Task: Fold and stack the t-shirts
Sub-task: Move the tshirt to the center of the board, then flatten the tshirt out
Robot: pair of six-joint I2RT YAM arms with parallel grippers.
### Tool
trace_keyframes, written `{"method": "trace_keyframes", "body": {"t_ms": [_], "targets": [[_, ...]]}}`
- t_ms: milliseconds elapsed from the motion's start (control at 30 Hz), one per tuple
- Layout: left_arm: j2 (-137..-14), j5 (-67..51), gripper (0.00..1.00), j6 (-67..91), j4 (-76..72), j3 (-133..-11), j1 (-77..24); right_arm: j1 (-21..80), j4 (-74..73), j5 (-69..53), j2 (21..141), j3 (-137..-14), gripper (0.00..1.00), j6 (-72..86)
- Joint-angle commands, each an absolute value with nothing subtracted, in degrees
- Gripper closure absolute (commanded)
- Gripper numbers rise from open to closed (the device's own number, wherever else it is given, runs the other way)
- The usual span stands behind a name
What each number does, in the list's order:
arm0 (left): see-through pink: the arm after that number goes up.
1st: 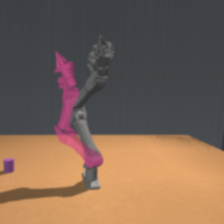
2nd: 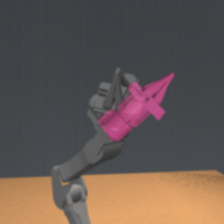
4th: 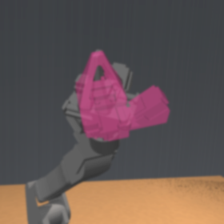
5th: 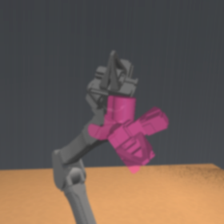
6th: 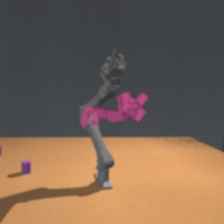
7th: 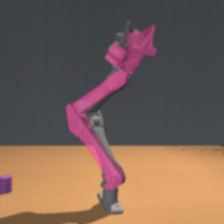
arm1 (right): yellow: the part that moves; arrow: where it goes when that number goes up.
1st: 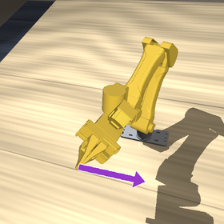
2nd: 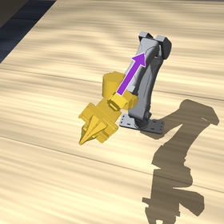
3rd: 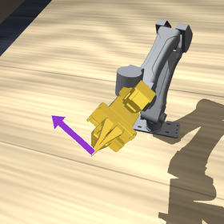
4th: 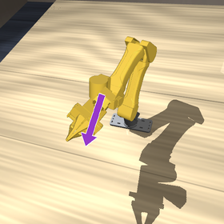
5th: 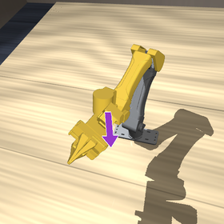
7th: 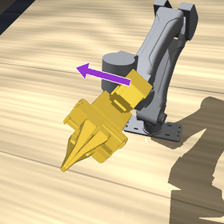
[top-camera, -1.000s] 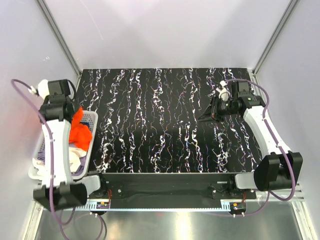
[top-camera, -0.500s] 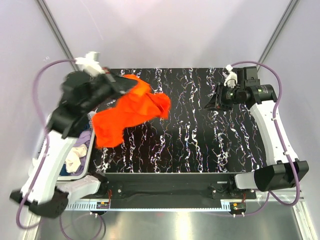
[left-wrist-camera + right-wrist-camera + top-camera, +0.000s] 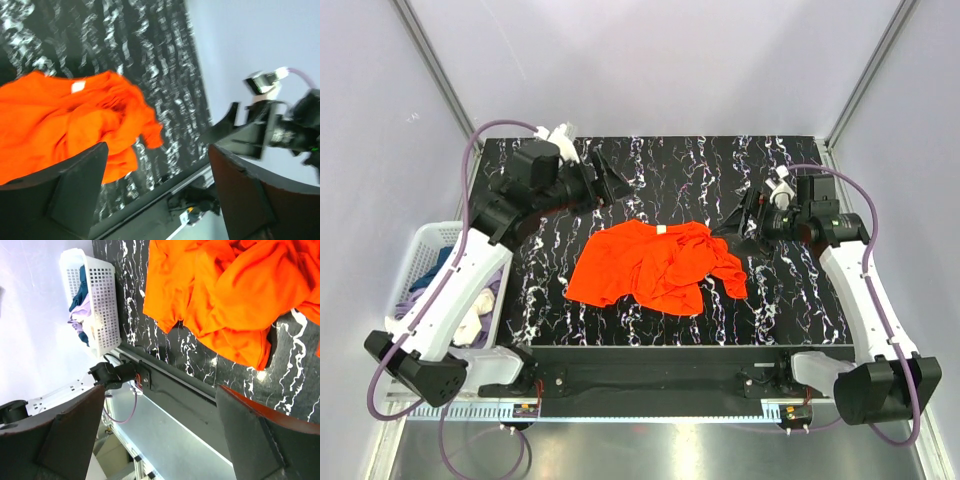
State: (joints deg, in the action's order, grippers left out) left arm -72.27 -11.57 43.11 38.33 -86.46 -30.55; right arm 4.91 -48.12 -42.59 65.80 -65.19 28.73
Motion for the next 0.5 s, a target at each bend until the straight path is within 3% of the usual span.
{"method": "trace_keyframes", "body": {"t_ms": [0, 200, 333, 467], "targets": [[-71.7, -10.5, 0.17, 40.3, 44.7, -81.6, -30.1, 4.8, -47.9, -43.1, 65.6, -67.8, 0.04, 24.9], [-71.0, -11.3, 0.30, 42.7, 42.5, -63.5, -25.9, 10.7, -47.3, -35.4, 72.8, -66.7, 0.43, 23.7], [-72.2, -15.5, 0.35, 41.8, 38.0, -55.8, -19.4, 12.7, -47.5, -28.0, 82.5, -71.6, 0.48, 23.1], [-76.1, -11.3, 0.34, 36.3, 37.6, -59.4, -18.3, 12.7, -49.3, -20.1, 92.3, -84.0, 0.46, 19.4]]}}
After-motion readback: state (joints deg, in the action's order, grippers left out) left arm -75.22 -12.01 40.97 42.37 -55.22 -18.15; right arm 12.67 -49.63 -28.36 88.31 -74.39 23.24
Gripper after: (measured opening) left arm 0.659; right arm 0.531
